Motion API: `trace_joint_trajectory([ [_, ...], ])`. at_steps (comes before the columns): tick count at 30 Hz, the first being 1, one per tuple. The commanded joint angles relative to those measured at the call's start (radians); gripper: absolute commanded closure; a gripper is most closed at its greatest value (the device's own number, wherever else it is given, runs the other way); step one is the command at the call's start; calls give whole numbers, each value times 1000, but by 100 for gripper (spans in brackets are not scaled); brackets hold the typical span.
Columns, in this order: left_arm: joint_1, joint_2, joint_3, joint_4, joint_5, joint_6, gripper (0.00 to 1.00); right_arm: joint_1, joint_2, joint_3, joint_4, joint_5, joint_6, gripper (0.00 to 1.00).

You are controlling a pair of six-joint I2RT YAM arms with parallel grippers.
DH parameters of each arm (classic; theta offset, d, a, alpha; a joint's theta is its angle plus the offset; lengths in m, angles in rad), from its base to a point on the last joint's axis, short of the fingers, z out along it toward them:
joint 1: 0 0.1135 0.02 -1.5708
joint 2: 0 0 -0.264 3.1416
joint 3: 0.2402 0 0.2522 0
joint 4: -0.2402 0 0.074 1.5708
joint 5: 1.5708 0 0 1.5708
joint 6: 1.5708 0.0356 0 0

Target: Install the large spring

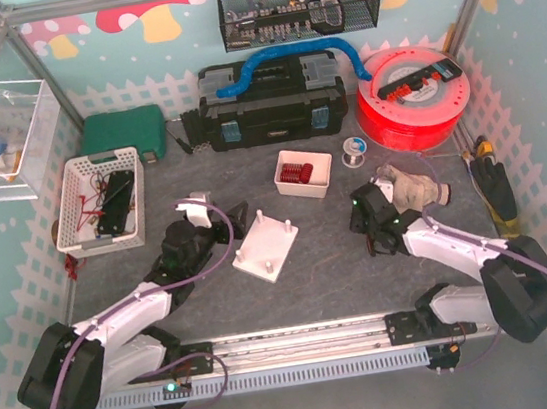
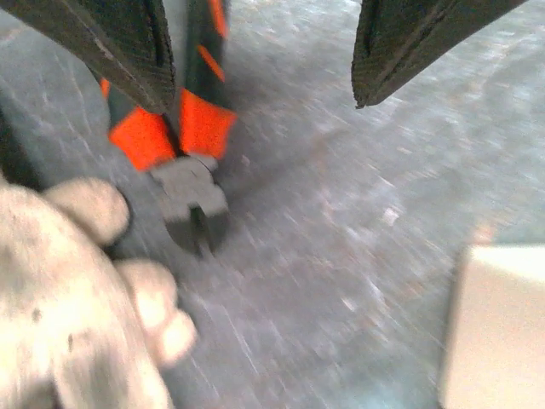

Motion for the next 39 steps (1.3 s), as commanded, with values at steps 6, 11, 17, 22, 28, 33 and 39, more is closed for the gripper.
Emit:
trace_joint_trajectory([
  [6, 1, -9, 12, 13, 74, -10, 1, -6, -151, 135, 39, -92, -226, 25],
  [11, 0, 8, 13, 43, 128, -41, 1, -6, -204, 131, 208, -121, -282, 19],
  [17, -1, 99, 74, 29, 119, -146, 6, -7, -83, 170, 373, -199, -415, 22],
  [22, 2, 231, 242, -161, 117, -339, 7, -6, 71, 252, 398, -273, -347, 32],
  [28, -1, 309, 481, -522, 237, -420, 7, -7, 215, 433, 218, -270, -306, 47],
  [33, -3, 223, 584, -767, 234, -493, 3, -9, 291, 593, 37, -211, -271, 52],
  [39, 15, 175, 618, -924, 162, -473, 1, -9, 475, 773, -90, -224, -195, 55],
])
